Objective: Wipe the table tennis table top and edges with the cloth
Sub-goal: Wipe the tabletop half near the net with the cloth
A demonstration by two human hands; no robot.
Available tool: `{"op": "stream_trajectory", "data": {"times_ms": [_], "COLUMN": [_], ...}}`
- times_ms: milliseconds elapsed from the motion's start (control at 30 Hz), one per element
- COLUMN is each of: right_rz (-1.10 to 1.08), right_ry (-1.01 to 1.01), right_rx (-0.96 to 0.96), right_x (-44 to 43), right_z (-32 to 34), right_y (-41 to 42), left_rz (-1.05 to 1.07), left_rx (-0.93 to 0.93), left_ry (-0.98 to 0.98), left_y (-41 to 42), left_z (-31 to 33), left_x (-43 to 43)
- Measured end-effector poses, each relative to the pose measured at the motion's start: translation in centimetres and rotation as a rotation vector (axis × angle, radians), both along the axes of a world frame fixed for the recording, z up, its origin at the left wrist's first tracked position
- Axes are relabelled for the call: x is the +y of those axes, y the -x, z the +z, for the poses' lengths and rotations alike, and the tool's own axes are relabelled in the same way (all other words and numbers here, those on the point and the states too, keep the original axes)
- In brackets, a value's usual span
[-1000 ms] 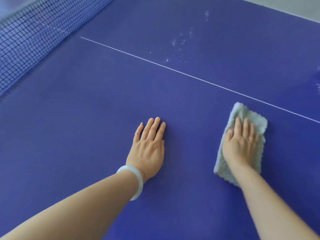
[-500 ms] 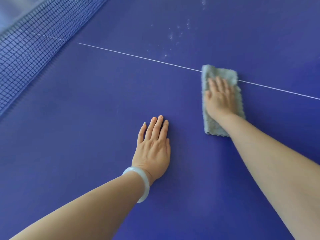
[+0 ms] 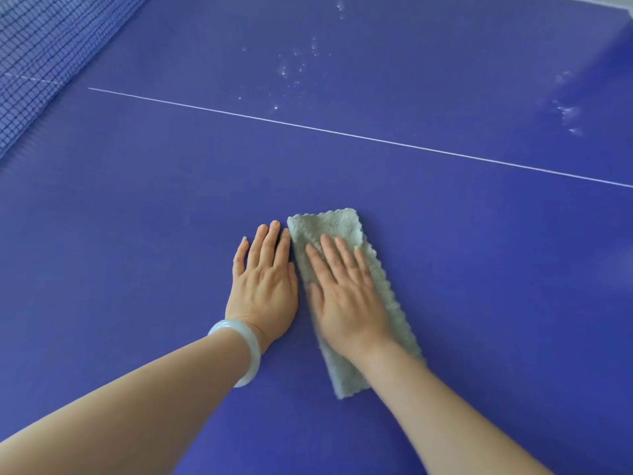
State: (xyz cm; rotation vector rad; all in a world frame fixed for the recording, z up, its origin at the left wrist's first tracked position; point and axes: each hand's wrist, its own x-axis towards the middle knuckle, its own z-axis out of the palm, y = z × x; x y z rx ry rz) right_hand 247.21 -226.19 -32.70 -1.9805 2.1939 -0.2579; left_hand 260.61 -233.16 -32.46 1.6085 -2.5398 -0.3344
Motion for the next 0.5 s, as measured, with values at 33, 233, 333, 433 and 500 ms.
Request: {"op": "stream_trajectory", "data": {"times_ms": [33,233,333,433,500], "right_rz": [-0.001,-0.743,-0.911,-0.680,-0.401], "right_ry": [-0.001,-0.051,-0.047,-0.001,0.027], "right_rx": [0.008,0.073,0.069,0.074,0.101], "right_x": [0.7,5.9,6.7,6.0,5.7], "right_z": [0.1,0.3,-0.1,-0.2,-0.5], "right_y": [2.1,14.2,10.2,1.5,-3.4], "left_rz": [0.004,0.001,0.001,0.000,-0.001], "left_rx": [0.001,0.011,0.026,0.035,0.048], "left_ry": [0.006,0.012,0.020,0.034,0.034], "left_y": [-0.1,-0.1,-0.1,-0.1,-0.1], "left_z": [-0.1,-0.5,-0.6,-0.6,-0.5], "left_x": [0.0,0.0,0.1,0.1,0.1]}}
